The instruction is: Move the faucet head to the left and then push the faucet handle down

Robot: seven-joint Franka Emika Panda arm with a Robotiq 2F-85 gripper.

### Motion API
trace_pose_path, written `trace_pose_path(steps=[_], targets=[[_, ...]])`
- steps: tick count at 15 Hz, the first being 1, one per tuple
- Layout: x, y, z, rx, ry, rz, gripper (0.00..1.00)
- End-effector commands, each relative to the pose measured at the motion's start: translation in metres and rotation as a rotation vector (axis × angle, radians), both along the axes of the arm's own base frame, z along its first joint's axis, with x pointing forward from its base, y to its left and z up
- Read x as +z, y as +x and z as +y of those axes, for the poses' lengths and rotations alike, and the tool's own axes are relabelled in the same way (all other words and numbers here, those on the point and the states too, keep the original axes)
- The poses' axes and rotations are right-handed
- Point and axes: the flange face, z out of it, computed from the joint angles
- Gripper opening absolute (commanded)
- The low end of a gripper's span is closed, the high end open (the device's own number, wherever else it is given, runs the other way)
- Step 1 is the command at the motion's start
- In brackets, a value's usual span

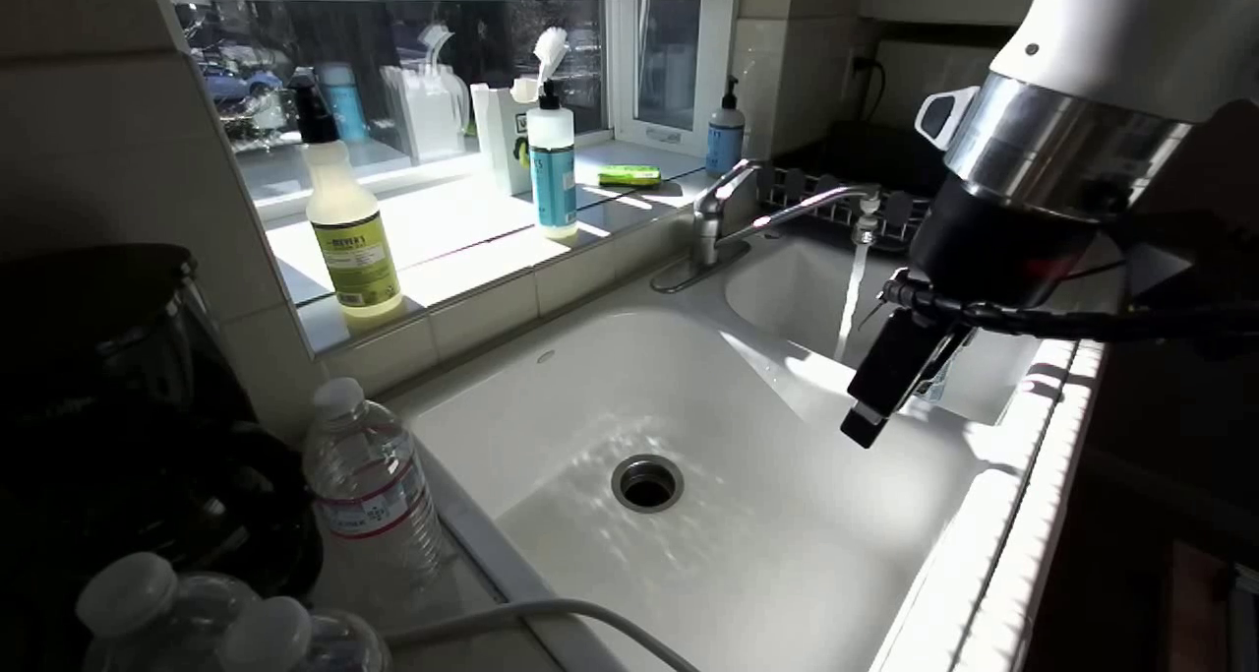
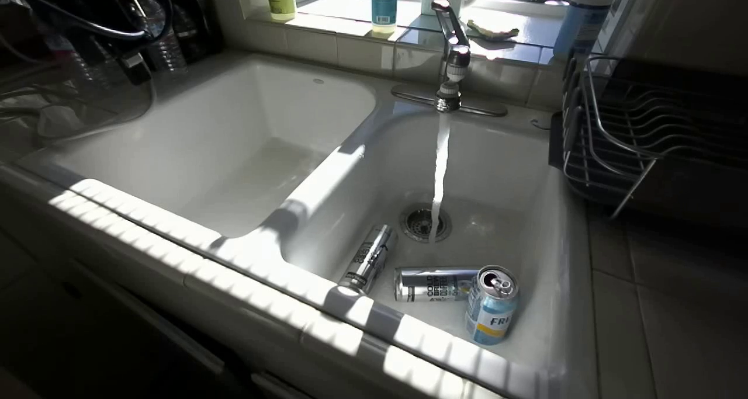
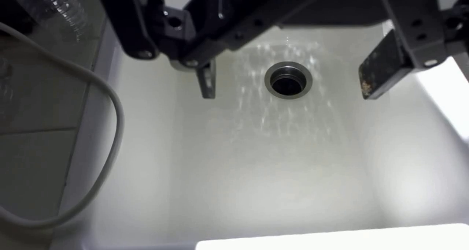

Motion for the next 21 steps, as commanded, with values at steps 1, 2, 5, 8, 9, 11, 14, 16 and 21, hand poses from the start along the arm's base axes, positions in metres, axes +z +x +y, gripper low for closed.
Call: trace_pose_path(steps=[1, 2, 5, 8, 9, 11, 14, 16, 21], targets=[[0.026, 0.02, -0.005, -0.014, -0.023, -0.087, 1.0], [0.039, 0.029, -0.016, -0.038, -0.031, -0.12, 1.0], [0.08, 0.05, -0.053, -0.115, -0.081, -0.201, 1.0], [0.111, 0.059, -0.109, -0.19, -0.172, -0.244, 1.0], [0.117, 0.059, -0.128, -0.226, -0.198, -0.247, 1.0], [0.123, 0.056, -0.162, -0.292, -0.232, -0.237, 1.0], [0.122, 0.046, -0.207, -0.376, -0.268, -0.19, 1.0], [0.118, 0.038, -0.227, -0.396, -0.269, -0.154, 1.0], [0.108, 0.023, -0.258, -0.352, -0.258, -0.159, 1.0]])
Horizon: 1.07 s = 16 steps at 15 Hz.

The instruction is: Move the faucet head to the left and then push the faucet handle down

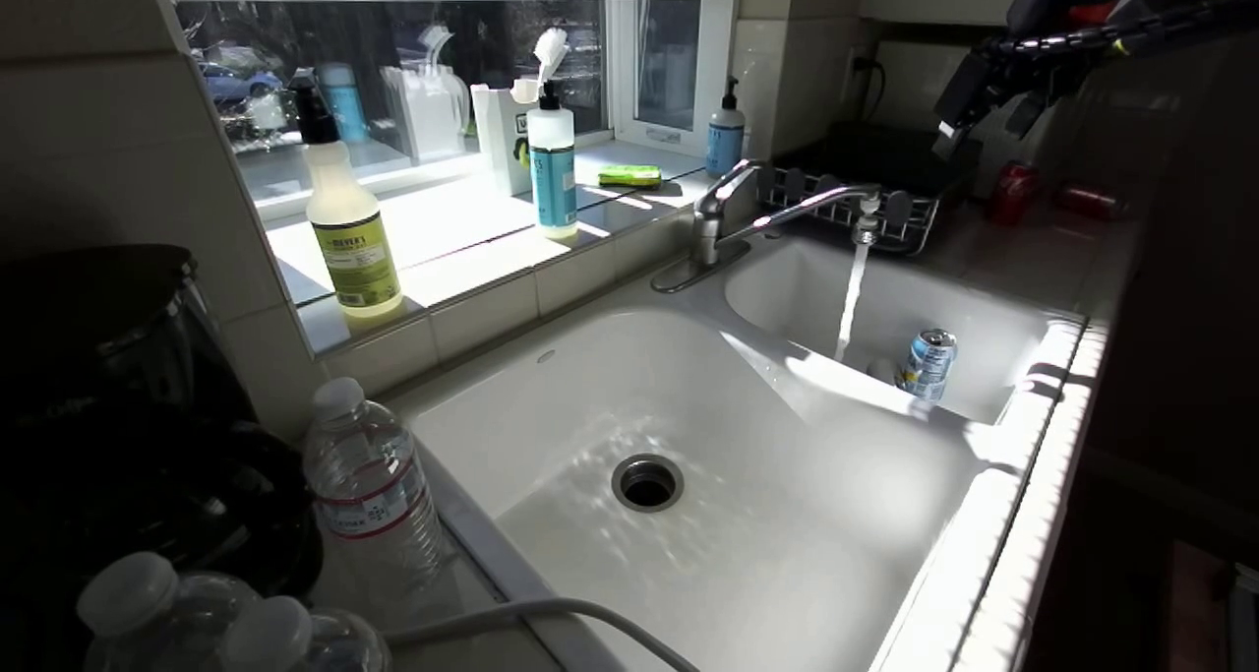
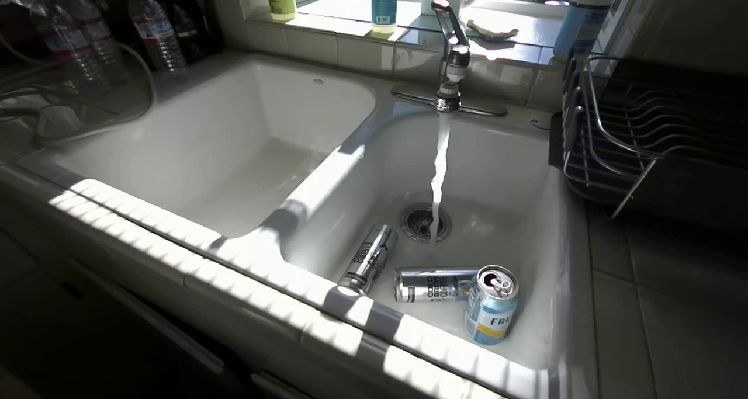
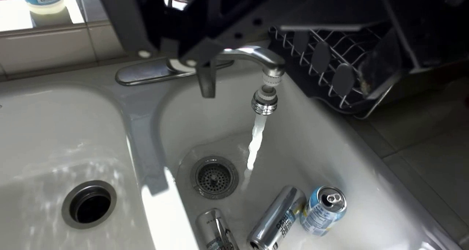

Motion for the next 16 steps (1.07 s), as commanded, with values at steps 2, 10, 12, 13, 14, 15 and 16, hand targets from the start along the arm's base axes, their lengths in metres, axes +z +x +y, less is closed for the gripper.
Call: trace_pose_path(steps=[2, 10, 12, 13, 14, 15, 16], targets=[[-0.001, -0.004, -0.009, 0.002, 0.004, 0.005, 1.0], [-0.009, 0.014, -0.051, -0.068, 0.041, 0.056, 1.0], [-0.014, 0.027, -0.081, -0.074, 0.065, 0.08, 1.0], [-0.018, 0.035, -0.094, -0.068, 0.076, 0.092, 1.0], [-0.02, 0.041, -0.103, -0.058, 0.102, 0.111, 1.0], [-0.023, 0.049, -0.111, -0.031, 0.128, 0.132, 1.0], [-0.027, 0.056, -0.119, -0.02, 0.138, 0.148, 1.0]])
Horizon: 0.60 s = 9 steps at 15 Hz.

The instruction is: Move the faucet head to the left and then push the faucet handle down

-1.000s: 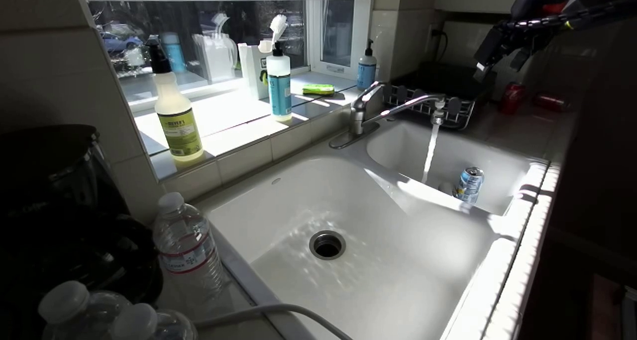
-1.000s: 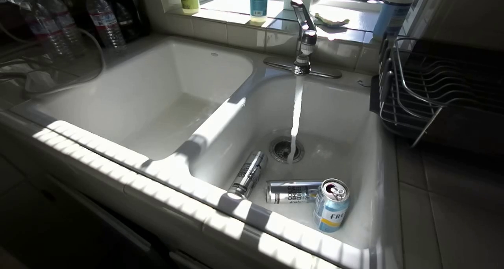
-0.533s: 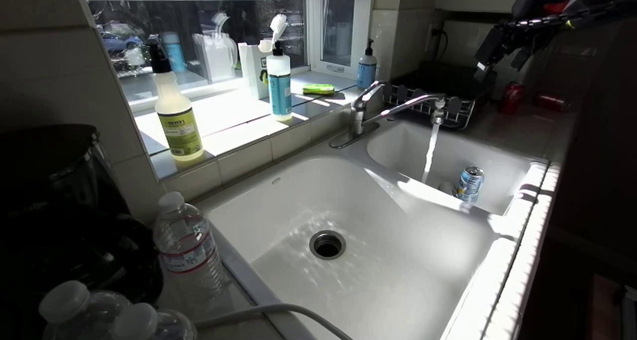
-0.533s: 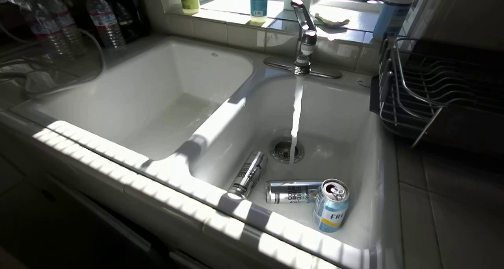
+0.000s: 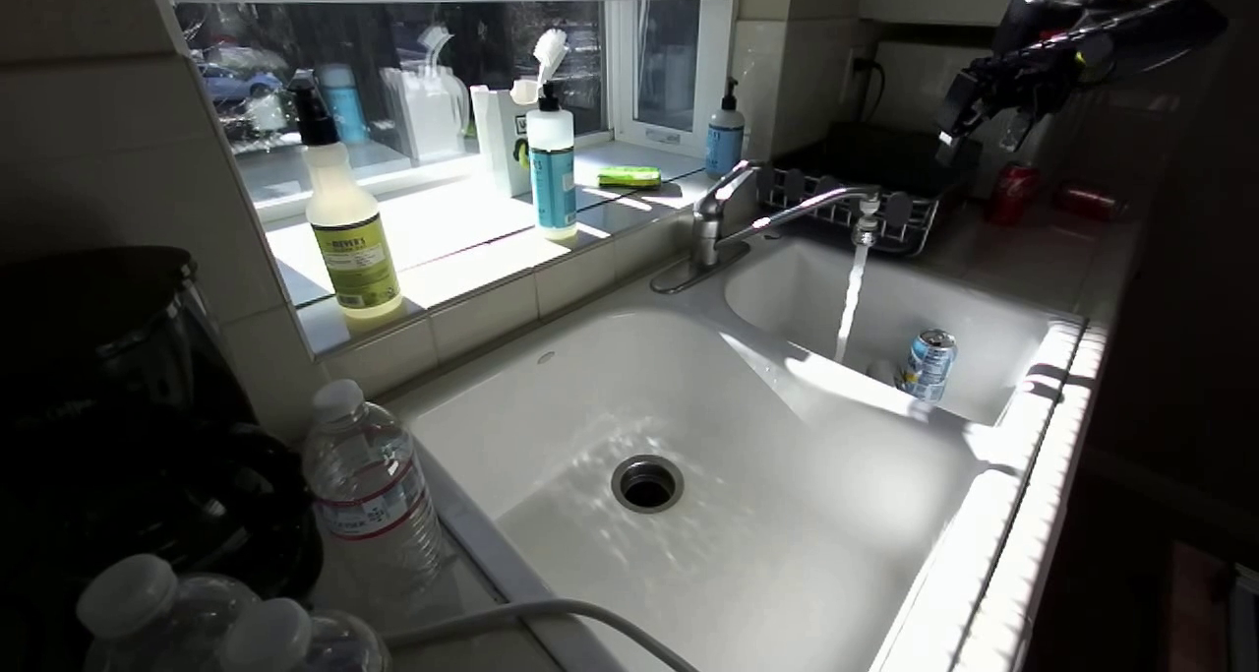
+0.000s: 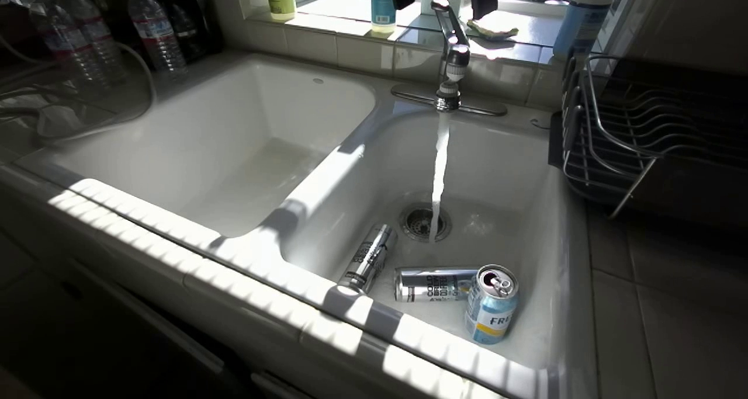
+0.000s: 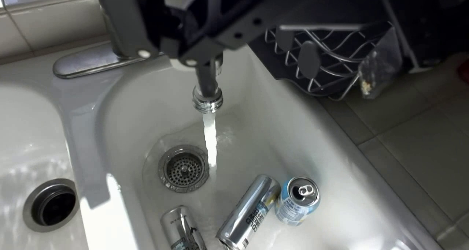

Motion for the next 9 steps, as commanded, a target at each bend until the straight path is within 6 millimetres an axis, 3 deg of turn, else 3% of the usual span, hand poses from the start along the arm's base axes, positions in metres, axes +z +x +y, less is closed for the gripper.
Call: trace_pose_path(steps=[1, 9], targets=[[-0.009, 0.035, -0.026, 0.066, 0.088, 0.079, 1.0], [-0.031, 0.096, -0.04, 0.278, 0.203, 0.084, 1.0]])
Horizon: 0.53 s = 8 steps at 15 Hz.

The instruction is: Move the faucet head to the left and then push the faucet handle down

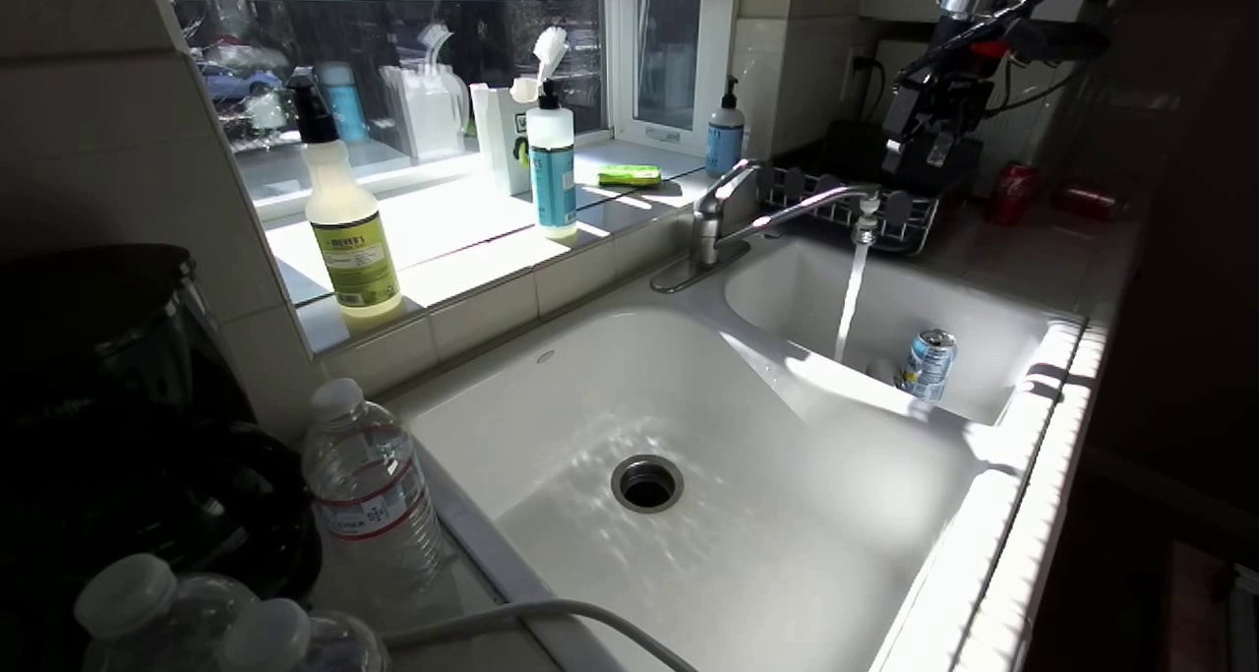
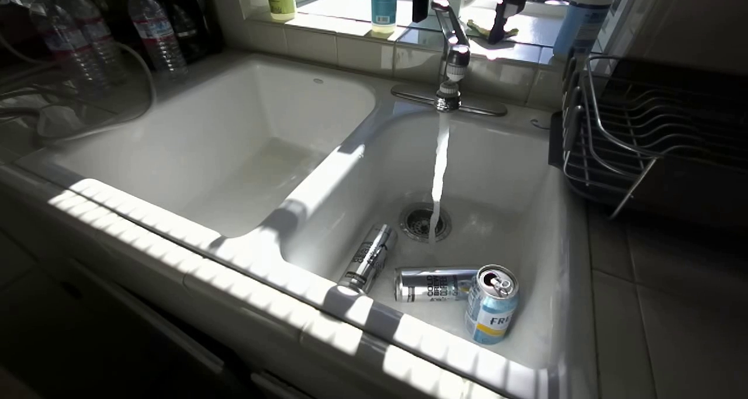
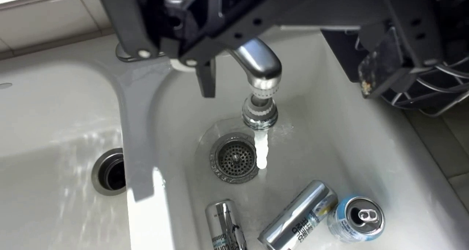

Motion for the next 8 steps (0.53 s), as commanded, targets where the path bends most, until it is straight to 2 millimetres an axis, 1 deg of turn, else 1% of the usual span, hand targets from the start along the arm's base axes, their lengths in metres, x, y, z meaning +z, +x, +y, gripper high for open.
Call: trace_pose_path(steps=[1, 3, 8], targets=[[-0.011, 0.03, -0.007, 0.074, 0.019, 0.0, 1.0], [-0.018, 0.041, -0.006, 0.103, 0.029, -0.012, 1.0], [-0.033, 0.061, 0.008, 0.177, 0.023, -0.085, 1.0]])
